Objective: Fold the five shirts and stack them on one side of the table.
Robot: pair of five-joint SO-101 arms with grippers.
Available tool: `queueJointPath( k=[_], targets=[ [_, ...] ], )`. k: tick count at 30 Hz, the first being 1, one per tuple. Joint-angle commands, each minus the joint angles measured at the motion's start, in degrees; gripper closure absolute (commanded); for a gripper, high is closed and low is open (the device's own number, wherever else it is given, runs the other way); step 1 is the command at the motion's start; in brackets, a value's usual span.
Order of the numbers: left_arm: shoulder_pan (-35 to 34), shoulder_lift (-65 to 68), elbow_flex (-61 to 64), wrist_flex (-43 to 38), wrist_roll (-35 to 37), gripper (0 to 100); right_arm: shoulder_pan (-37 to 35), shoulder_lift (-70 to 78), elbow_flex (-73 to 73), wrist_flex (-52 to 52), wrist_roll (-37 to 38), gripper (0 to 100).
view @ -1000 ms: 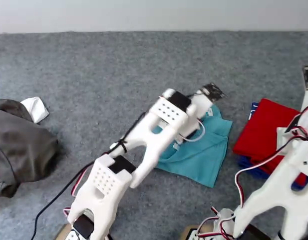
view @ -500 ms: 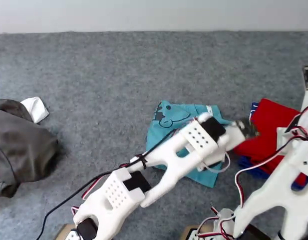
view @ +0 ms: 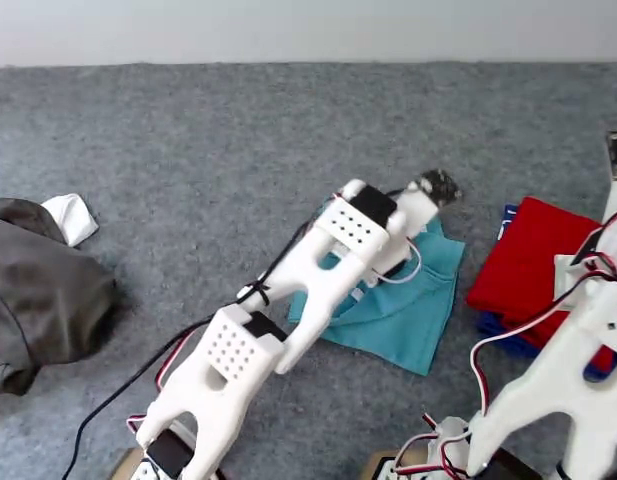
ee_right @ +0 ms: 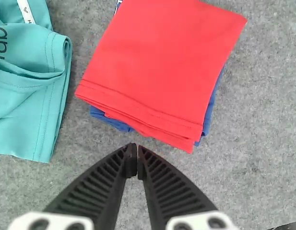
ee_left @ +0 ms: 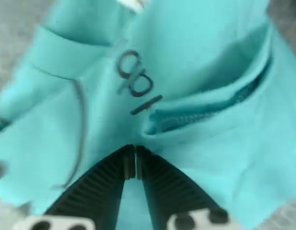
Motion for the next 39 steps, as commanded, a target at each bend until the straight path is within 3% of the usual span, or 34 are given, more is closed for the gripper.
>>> queueJointPath(
  k=[1, 6, 14, 19, 30, 39],
  targets=[
    [3.1, 0.0, -2.6, 1.7, 0.4, 99, -0.5, -1.1, -0.4, -0.2, -0.3, 98.6],
    [10.0, -0.2, -9.0, 9.9, 0.4, 99, -0.5, -1.1, -0.4, -0.2, -0.3, 98.6],
    [19.2, -8.2, -6.2, 10.0, 0.5, 99, -0.5, -1.4, -0.4, -0.2, -0.2, 98.6],
    [19.0, -13.1, 0.0, 9.9, 0.5, 99, -0.5, -1.4, -0.4, -0.2, -0.2, 98.6],
    [-1.1, -24.5, 5.5, 9.9, 0.9, 99, -1.5, -1.1, -0.4, 0.0, -0.6, 98.6],
    [-19.6, -46.5, 24.7, 9.9, 1.8, 99, -16.3, 2.5, -0.2, -0.3, -3.9, 98.6]
  ],
)
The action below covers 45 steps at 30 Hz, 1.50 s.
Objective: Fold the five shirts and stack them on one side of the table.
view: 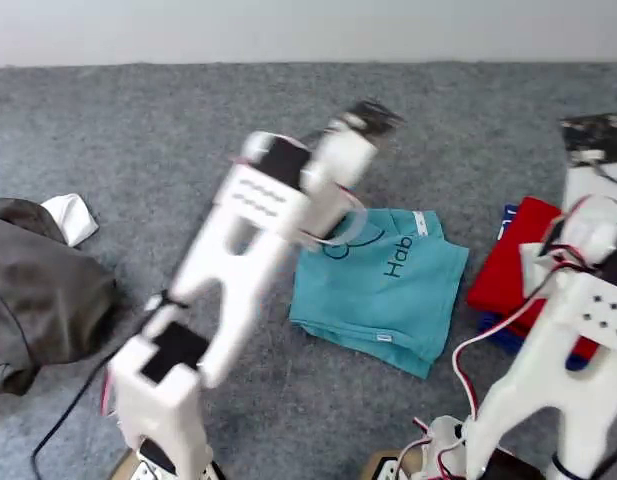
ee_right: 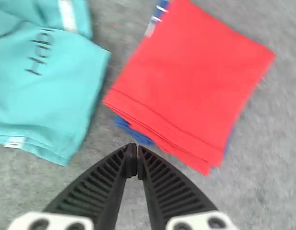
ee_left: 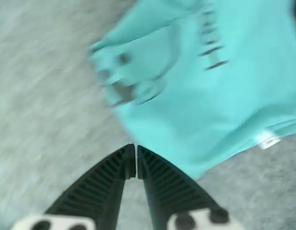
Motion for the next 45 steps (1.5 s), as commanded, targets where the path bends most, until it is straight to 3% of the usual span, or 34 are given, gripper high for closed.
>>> queueJointPath(
  k=[1, 9, 14, 18, 23, 30, 38, 43, 45],
  targets=[
    [-7.6, -11.8, 7.1, 1.1, 0.4, 99, -6.9, 4.1, -0.2, -0.3, -3.6, 98.5],
    [-22.9, -27.3, 18.9, 1.1, 0.3, 99, -20.9, 18.3, -0.5, -9.6, -8.7, 95.4],
    [-31.6, -32.7, 24.7, 1.1, -5.0, 99, -29.4, 24.7, -0.5, -19.5, -9.1, 89.8],
    [-37.6, -35.6, 28.6, 1.1, -8.4, 99, -33.5, 29.7, -0.5, -25.3, -9.2, 80.0],
    [-43.6, -37.0, 32.1, 1.1, -9.0, 99, -37.0, 32.7, -0.6, -32.1, -9.1, 80.0],
    [-48.9, -37.0, 34.8, 1.1, -9.0, 99, -39.4, 38.1, -0.6, -36.3, -9.1, 79.8],
    [-49.1, -37.0, 36.4, 1.1, -9.1, 99, -42.2, 43.5, -0.6, -40.1, -9.0, 80.9],
    [-49.2, -36.7, 37.8, 1.1, -9.1, 99, -44.1, 45.0, -0.6, -41.1, -8.6, 98.0],
    [-49.2, -36.5, 37.8, 1.0, -9.1, 99, -44.0, 45.5, -0.6, -41.5, -6.8, 98.3]
  ],
)
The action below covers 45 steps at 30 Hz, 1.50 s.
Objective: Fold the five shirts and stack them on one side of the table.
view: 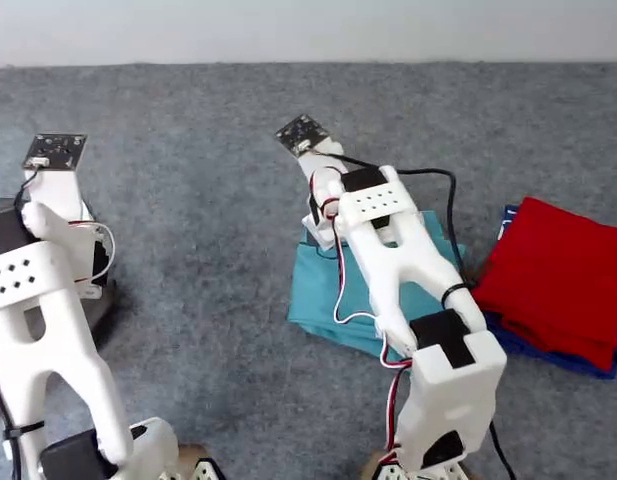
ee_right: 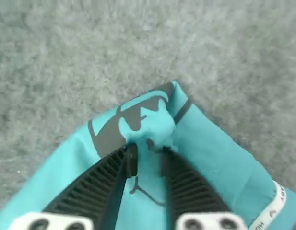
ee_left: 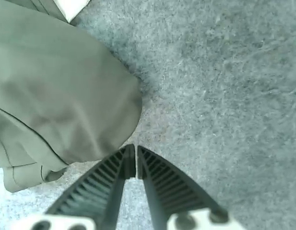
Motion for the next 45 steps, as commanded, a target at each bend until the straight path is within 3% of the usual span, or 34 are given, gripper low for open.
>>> queueJointPath(
  k=[1, 16, 20, 24, 29, 35, 45],
  targets=[
    [-0.2, -1.2, -0.2, 0.8, -0.4, 99, -0.3, -0.3, -0.6, -1.1, 3.1, 98.2],
    [-0.2, -1.1, -0.1, 0.8, -0.4, 99, -5.1, 2.1, -11.3, -3.6, 15.9, 98.2],
    [-0.2, -1.1, 0.6, 0.7, -0.4, 99, -4.4, 3.2, -12.8, 0.2, 15.7, 86.9],
    [-0.2, -1.2, 4.7, -1.5, -0.4, 99, -3.6, 2.2, -18.3, 8.8, 7.4, 74.3],
    [-0.2, -1.5, 6.5, -2.9, -0.4, 99, 0.7, 2.5, -26.1, 18.8, 2.2, 74.2],
    [-0.2, -1.2, 6.5, -4.6, -0.5, 99, 9.8, 2.5, -30.2, 23.5, -14.6, 74.2],
    [0.0, -1.2, 6.6, -8.1, -0.5, 99, 16.2, 6.2, -30.4, 26.1, -23.8, 76.1]
  ],
)
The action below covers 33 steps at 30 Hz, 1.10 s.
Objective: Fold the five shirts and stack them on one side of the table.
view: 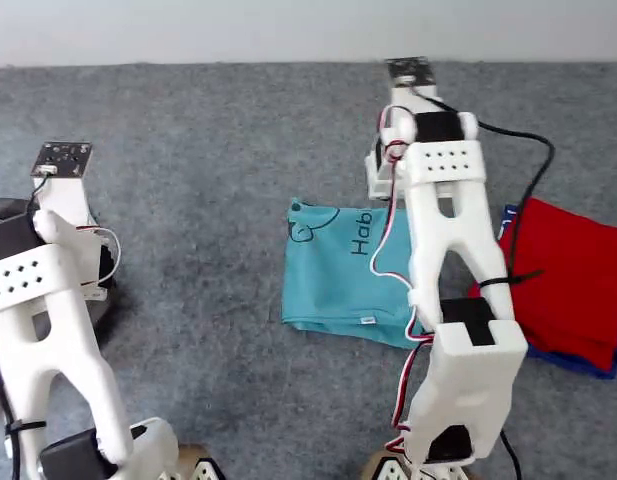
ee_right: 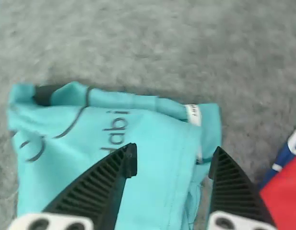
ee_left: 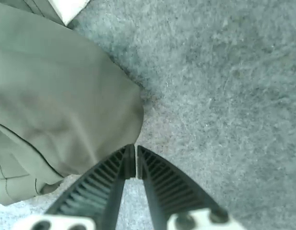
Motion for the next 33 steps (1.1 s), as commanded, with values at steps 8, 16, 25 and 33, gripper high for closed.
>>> queueJointPath(
  k=[8, 16, 25, 33],
  targets=[
    [0.0, -1.1, -0.1, -0.6, -0.5, 99, 2.7, 7.7, -2.4, 0.0, -1.9, 83.2],
    [0.0, -1.1, -0.1, -0.6, -0.5, 99, 2.5, 7.8, -2.4, -0.1, -1.8, 83.4],
    [0.1, -1.1, -0.1, -0.7, -0.5, 99, 3.0, 11.6, -4.2, -1.8, -1.5, 83.5],
    [0.1, -1.1, -0.1, -0.7, -0.5, 99, 3.1, 14.2, -4.2, -3.3, -1.5, 88.7]
  ],
)
